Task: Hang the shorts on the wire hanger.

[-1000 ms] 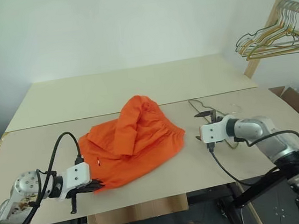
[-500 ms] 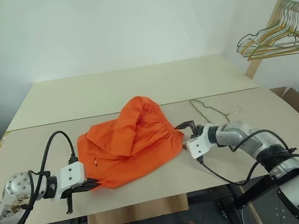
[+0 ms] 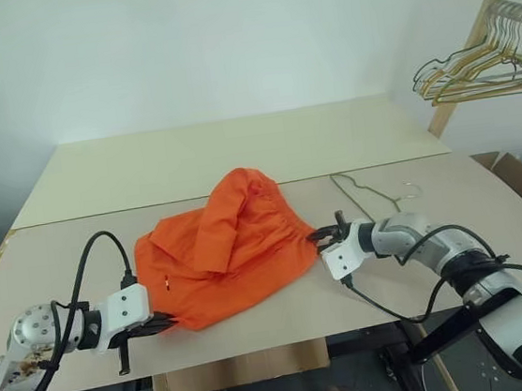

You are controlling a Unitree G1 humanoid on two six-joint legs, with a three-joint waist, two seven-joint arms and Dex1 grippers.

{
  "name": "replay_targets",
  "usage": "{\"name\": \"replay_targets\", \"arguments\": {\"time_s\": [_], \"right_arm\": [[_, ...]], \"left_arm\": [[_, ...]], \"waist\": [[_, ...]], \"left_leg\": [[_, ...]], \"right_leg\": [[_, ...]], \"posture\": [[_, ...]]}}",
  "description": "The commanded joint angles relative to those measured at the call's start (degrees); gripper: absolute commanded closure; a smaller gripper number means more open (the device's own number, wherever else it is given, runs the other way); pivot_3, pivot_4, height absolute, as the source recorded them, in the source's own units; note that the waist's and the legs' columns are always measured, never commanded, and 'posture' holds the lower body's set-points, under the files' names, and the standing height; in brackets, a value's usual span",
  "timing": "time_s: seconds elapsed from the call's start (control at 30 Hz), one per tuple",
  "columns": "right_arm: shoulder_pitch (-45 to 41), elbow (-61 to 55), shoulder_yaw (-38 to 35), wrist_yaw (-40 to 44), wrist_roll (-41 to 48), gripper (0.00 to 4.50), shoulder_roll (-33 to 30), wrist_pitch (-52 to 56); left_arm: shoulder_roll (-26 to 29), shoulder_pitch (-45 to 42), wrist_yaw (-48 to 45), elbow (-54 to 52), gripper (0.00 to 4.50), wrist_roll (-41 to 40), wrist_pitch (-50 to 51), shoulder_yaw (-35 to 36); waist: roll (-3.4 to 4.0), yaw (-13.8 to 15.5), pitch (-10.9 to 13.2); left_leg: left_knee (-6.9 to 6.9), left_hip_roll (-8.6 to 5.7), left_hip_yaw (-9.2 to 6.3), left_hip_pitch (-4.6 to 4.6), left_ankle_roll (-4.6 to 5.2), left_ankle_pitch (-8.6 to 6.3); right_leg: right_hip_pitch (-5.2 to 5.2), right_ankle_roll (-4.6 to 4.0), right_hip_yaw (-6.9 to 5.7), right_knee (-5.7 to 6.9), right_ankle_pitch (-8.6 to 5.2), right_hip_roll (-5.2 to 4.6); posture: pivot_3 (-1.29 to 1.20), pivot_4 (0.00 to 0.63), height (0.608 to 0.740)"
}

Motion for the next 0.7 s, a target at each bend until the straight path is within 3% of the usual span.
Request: {"name": "replay_targets", "arguments": {"time_s": [0.03,0.17,0.33,0.5,0.6,0.7], "right_arm": [[-0.8,-1.3,-1.0,1.2,2.4,4.35,-0.2,-0.4],[2.1,-6.6,-2.2,6.1,7.0,4.44,-2.4,0.8],[11.6,-26.1,-5.2,20.3,22.7,4.44,-10.0,10.3],[16.2,-37.5,-8.9,25.2,33.3,4.44,-11.5,21.0],[11.5,-37.5,-12.4,24.4,39.6,4.44,-6.8,35.2],[4.8,-34.1,-14.1,21.3,38.6,4.44,-2.6,45.7]], "left_arm": [[-0.3,-0.6,0.6,-0.6,4.5,-0.7,-0.2,0.7],[0.0,-0.5,0.2,-0.4,4.5,-2.0,-0.1,2.3],[4.3,5.2,-3.8,-2.4,4.5,-3.7,-0.7,6.9],[5.5,5.5,-5.8,-4.2,4.5,-6.7,1.5,8.5],[1.5,-5.2,-1.0,-1.9,4.5,-4.7,2.0,5.0],[-4.6,-16.4,5.4,1.6,4.5,-2.1,2.8,2.3]], "waist": [[0.0,0.0,0.0],[0.0,0.0,0.0],[0.0,0.3,0.0],[0.03,0.4,0.0],[-0.01,0.7,0.1],[0.01,1.4,0.1]], "left_leg": [[0.0,0.0,0.0,0.0,0.0,0.0],[0.0,0.0,0.0,-0.01,0.0,0.0],[-0.01,0.02,-0.06,-0.06,0.01,-0.01],[0.0,0.05,0.0,0.32,0.02,0.0],[-0.06,0.08,0.01,0.9,0.02,0.0],[-0.04,0.04,-0.02,0.93,0.06,0.11]], "right_leg": [[0.0,0.0,0.0,0.0,0.0,0.0],[0.0,0.0,0.0,0.0,0.0,0.0],[-0.01,0.01,-0.03,-0.05,-0.01,-0.03],[0.33,-0.01,-0.03,-0.01,0.0,0.0],[0.87,-0.06,-0.07,-0.03,-0.12,0.05],[0.93,-0.09,-0.09,-0.01,-0.08,0.05]], "posture": [[0.11,0.0,0.74],[0.09,0.0,0.74],[0.09,0.0,0.74],[0.09,0.0,0.74],[0.08,0.0,0.74],[0.08,0.0,0.74]]}}
